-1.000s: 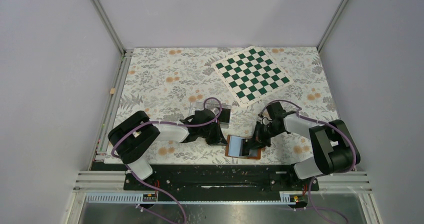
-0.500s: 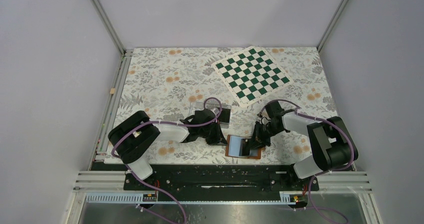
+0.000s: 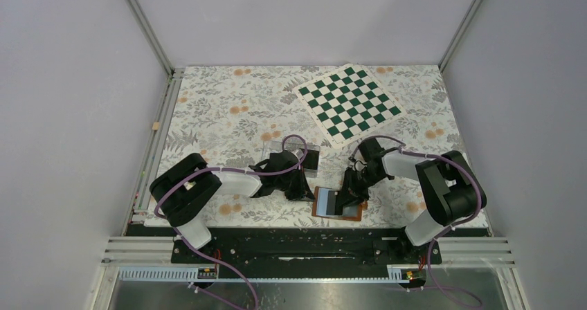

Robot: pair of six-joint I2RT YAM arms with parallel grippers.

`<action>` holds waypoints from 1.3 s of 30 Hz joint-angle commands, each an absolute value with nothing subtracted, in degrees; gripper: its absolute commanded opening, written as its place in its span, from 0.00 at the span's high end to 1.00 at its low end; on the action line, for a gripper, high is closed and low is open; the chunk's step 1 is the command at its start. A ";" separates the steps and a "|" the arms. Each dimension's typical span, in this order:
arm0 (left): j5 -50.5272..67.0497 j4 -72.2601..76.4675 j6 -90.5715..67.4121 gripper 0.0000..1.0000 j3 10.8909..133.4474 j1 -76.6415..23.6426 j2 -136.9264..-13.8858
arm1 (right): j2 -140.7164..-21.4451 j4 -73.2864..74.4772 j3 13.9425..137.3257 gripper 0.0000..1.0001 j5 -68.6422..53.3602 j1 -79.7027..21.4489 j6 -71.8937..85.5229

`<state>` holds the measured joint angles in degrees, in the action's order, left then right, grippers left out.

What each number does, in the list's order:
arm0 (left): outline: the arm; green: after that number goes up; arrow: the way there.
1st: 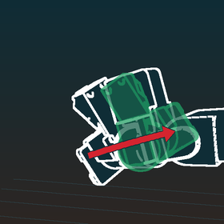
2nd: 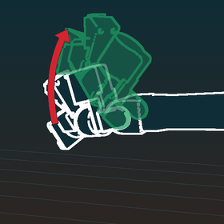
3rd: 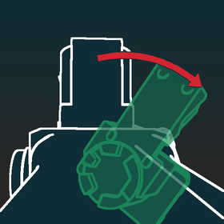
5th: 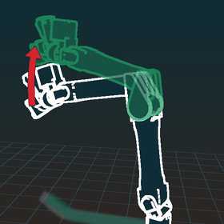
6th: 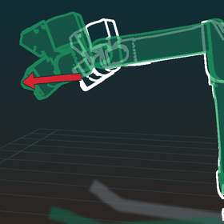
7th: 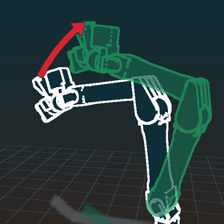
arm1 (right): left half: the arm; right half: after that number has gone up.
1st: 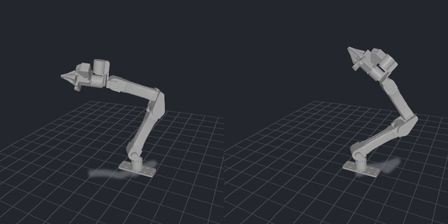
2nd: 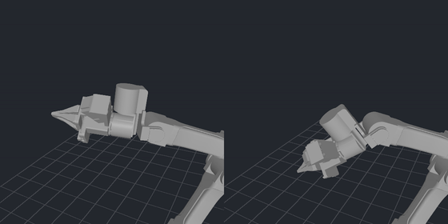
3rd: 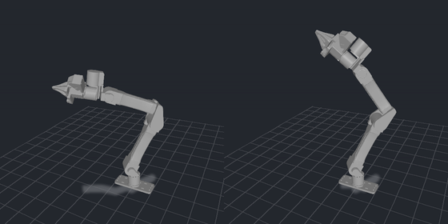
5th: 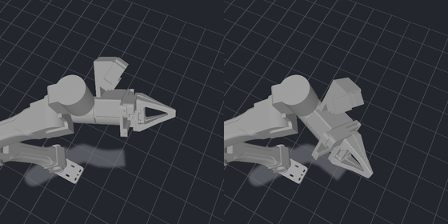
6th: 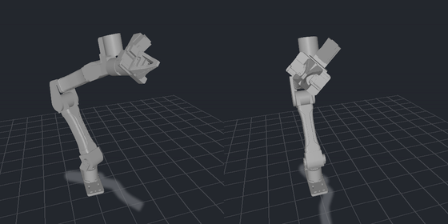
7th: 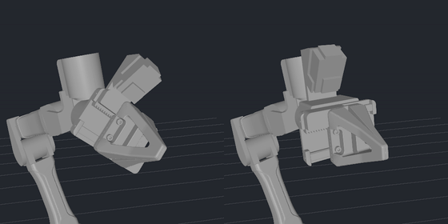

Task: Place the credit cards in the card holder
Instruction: Insert the credit card into the card holder.

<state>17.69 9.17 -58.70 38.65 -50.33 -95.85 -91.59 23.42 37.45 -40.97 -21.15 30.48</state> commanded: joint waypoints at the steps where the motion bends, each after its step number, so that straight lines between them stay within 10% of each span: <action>1: 15.90 5.86 -57.04 1.00 38.58 -50.68 -98.10 | -89.82 27.27 38.54 0.66 -33.42 -22.41 28.53; 15: 16.50 5.84 -56.71 1.00 39.17 -50.67 -99.10 | -90.39 30.67 42.84 0.48 -28.96 -25.13 26.72; 29: 15.35 4.17 -56.14 1.00 39.73 -51.32 -96.81 | -93.19 29.30 48.07 0.77 -29.11 -32.95 30.47; 39: 8.00 -4.62 -53.77 0.60 39.82 -52.00 -83.76 | -86.42 32.18 44.53 0.55 -23.70 -32.93 29.70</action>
<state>12.53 -0.95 -55.94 39.72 -51.75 -89.06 -90.43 30.59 45.47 -26.33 -32.38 29.82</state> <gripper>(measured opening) 0.382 0.442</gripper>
